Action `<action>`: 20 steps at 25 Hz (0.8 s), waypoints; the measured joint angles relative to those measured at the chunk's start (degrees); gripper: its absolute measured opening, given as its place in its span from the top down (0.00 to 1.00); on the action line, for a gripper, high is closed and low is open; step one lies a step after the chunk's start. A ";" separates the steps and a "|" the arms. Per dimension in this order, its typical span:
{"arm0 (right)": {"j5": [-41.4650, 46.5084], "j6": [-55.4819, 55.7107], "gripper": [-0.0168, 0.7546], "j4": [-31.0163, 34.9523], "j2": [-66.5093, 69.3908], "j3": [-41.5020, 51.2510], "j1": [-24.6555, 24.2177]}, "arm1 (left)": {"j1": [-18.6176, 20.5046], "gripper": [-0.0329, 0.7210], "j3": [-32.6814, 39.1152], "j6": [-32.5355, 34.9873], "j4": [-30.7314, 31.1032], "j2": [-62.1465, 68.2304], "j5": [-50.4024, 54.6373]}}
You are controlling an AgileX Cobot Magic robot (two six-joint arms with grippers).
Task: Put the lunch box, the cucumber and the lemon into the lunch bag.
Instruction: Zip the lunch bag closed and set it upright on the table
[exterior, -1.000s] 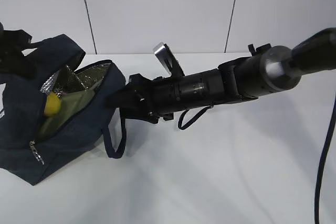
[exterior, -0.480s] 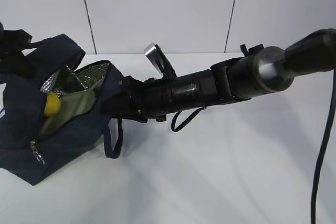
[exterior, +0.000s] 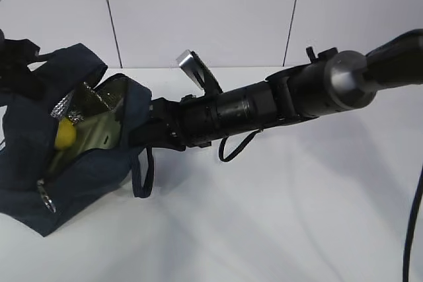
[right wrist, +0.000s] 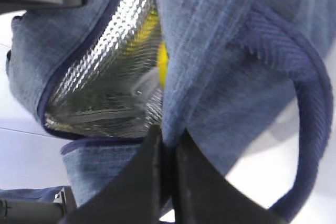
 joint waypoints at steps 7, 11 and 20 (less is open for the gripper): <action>-4.27 -0.10 0.98 -6.29 -8.87 3.33 0.15 | 0.00 0.96 0.00 2.11 -3.26 -1.33 1.44; -6.98 -0.78 0.98 -6.79 -13.67 8.04 0.15 | -1.06 0.96 0.00 2.98 -4.05 -3.44 2.86; -11.71 -2.92 0.98 -7.77 -25.14 17.70 0.15 | -6.20 0.96 8.34 6.72 -11.87 -7.44 0.81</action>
